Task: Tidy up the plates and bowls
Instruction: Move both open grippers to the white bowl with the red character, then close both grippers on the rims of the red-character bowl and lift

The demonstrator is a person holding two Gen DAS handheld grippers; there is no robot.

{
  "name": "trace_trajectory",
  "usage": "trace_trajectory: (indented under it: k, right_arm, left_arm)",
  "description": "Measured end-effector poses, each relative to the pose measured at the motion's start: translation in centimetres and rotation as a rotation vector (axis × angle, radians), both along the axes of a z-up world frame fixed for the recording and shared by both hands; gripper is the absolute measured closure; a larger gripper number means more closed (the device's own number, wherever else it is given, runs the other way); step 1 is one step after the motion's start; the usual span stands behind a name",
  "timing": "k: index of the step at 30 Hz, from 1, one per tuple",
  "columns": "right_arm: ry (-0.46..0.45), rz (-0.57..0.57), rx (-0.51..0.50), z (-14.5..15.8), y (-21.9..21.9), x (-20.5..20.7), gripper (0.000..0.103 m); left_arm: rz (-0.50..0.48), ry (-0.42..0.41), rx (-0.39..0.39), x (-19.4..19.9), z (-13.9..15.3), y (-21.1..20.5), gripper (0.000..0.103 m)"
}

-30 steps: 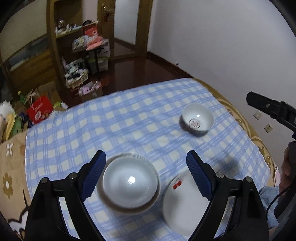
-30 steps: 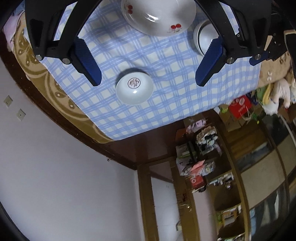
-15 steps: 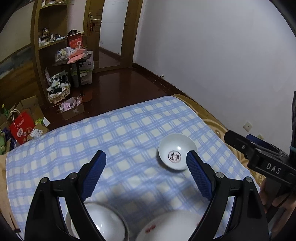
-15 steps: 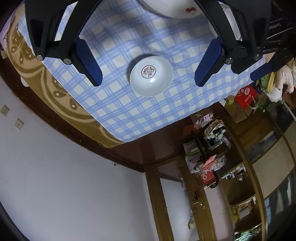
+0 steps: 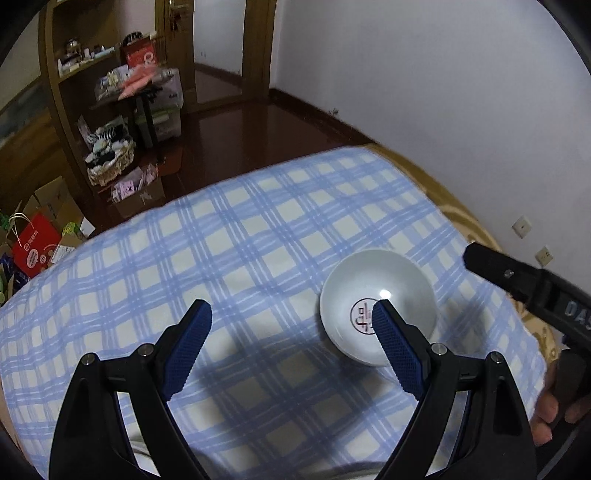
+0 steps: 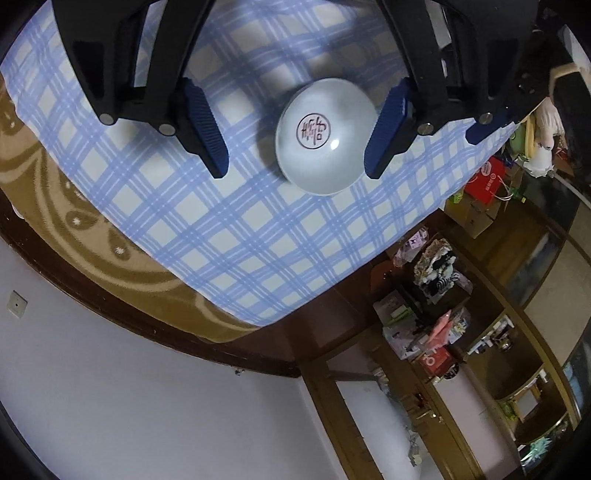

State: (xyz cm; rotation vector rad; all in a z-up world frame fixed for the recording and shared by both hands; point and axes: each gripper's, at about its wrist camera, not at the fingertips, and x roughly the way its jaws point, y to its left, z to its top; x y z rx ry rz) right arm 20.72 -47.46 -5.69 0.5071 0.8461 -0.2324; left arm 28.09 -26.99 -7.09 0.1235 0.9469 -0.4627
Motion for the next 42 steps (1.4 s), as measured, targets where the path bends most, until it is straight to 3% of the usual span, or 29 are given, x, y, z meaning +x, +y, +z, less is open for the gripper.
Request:
trace_trajectory:
  k: [9, 13, 15, 17, 21, 22, 26, 28, 35, 42]
  right_arm:
    - [0.085, 0.002, 0.013, -3.5, -0.4, 1.6, 0.024]
    - [0.149, 0.023, 0.022, -5.3, -0.2, 2.2, 0.024]
    - [0.164, 0.021, 0.033, -6.0, -0.2, 2.3, 0.025]
    - [0.177, 0.036, 0.048, -6.6, -0.1, 2.5, 0.045]
    - [0.198, 0.054, 0.050, -7.3, 0.0, 2.7, 0.062]
    - [0.203, 0.057, 0.060, -7.6, -0.1, 2.6, 0.071]
    - [0.204, 0.067, 0.094, -8.0, -0.2, 2.8, 0.086]
    - [0.203, 0.072, 0.103, -8.0, -0.1, 2.8, 0.090]
    - [0.175, 0.022, 0.129, -8.3, -0.1, 2.0, 0.093]
    - [0.165, 0.041, 0.072, -6.4, 1.5, 1.4, 0.094]
  left_arm:
    - [0.011, 0.068, 0.048, 2.1, -3.6, -2.2, 0.016]
    - [0.023, 0.042, 0.095, 1.9, -4.8, -2.6, 0.016]
    - [0.007, 0.045, 0.125, 1.7, -5.5, -2.9, 0.025]
    - [-0.012, 0.050, 0.156, 1.6, -6.0, -3.3, 0.038]
    - [-0.044, 0.100, 0.125, 1.8, -6.9, -3.7, 0.060]
    - [-0.048, 0.106, 0.117, 1.8, -7.0, -3.8, 0.068]
    - [-0.073, 0.116, 0.100, 1.6, -7.1, -4.6, 0.084]
    - [-0.074, 0.115, 0.099, 1.4, -7.2, -5.1, 0.090]
    - [-0.006, 0.120, 0.037, 1.1, -6.6, -4.5, 0.094]
    - [0.016, 0.126, 0.013, -0.2, -4.7, -2.7, 0.094]
